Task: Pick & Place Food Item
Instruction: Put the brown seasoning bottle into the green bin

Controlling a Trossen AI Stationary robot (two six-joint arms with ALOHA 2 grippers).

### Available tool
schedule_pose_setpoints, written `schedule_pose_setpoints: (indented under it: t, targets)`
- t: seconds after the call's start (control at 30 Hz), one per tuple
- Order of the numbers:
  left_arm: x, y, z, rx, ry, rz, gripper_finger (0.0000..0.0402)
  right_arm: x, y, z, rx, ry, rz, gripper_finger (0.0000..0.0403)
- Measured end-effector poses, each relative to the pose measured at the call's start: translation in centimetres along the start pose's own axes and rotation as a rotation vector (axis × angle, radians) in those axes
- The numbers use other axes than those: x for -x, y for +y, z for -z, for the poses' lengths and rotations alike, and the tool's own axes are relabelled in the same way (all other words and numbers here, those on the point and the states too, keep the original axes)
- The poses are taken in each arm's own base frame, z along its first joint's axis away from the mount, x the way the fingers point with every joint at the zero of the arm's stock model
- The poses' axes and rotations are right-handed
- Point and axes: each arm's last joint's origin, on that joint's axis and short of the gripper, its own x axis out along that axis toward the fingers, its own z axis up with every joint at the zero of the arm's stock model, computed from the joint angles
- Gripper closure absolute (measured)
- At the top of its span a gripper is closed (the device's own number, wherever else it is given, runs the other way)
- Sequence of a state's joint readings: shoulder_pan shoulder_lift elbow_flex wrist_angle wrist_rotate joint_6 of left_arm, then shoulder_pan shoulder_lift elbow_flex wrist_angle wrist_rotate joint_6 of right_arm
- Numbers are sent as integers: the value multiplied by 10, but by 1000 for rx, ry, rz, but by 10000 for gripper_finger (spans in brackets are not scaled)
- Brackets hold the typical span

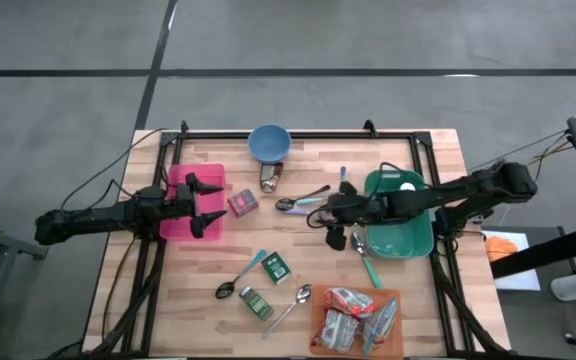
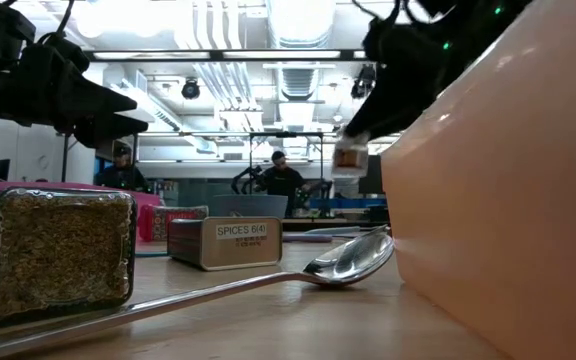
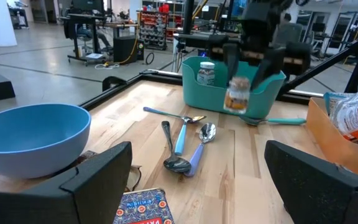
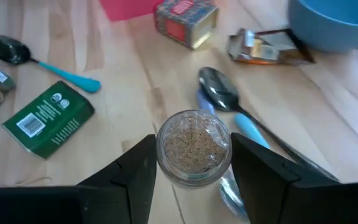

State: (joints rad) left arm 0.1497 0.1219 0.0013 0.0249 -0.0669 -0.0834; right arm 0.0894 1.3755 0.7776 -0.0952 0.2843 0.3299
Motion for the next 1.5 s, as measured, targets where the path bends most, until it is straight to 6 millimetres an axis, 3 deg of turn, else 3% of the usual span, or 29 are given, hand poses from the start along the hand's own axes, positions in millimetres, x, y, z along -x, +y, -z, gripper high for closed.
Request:
schedule_pose_setpoints:
  t: [0.4,0.73,0.93,1.23,1.5]
  targets:
    - [0,0,0,0,6,-1,30,86,-24,2,-211,-35,195,219]
    - [-1,0,1,-1,9,-1,30,123,-48,26,-399,48,385,218]
    - [-1,0,1,-1,12,-1,30,120,-52,32,-467,53,481,218]
    - [-1,0,1,-1,13,-1,30,89,-62,63,-584,114,626,218]
    - [-1,0,1,-1,13,-1,30,68,-73,87,-659,92,637,218]
